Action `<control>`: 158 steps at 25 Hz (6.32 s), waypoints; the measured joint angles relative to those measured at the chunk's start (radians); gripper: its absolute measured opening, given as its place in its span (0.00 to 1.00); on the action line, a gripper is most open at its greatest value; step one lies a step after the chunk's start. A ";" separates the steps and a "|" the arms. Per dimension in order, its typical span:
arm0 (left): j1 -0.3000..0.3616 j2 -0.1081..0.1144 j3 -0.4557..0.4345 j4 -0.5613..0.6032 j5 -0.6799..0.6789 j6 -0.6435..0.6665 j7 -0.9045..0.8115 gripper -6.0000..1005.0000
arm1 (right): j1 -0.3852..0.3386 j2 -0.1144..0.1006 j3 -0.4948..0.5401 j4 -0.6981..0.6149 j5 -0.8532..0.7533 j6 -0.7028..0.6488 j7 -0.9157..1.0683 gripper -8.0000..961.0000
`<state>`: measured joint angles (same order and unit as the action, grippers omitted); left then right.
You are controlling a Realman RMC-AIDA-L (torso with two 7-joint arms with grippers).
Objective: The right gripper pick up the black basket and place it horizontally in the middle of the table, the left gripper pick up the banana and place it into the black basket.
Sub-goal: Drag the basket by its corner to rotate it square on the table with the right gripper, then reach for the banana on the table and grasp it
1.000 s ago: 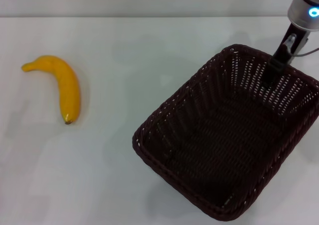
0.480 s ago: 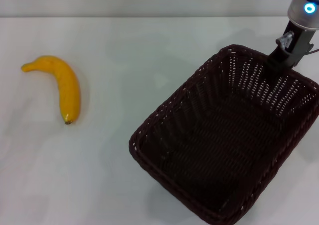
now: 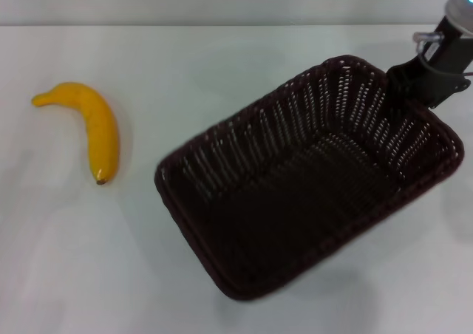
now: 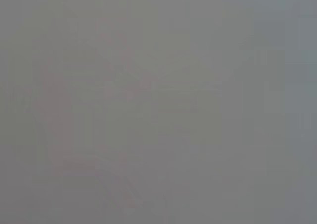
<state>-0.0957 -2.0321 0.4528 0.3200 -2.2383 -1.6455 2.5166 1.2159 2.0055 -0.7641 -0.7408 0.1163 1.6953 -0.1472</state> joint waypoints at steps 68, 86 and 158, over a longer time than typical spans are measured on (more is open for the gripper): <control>-0.009 -0.018 0.000 0.018 0.002 0.044 0.030 0.87 | -0.315 0.014 -0.869 -0.705 0.232 0.119 0.441 0.21; -0.010 -0.015 0.001 0.022 0.007 0.061 0.027 0.87 | -0.357 0.013 -0.806 -0.723 0.382 0.128 0.481 0.36; -0.888 0.166 0.382 0.127 1.893 0.330 -2.424 0.87 | -1.148 -0.002 -0.570 -0.607 0.168 -1.757 -0.398 0.47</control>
<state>-0.9838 -1.8664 0.8346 0.4469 -0.3457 -1.3158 0.0924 0.0684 2.0034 -1.3337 -1.3474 0.2847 -0.0620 -0.5448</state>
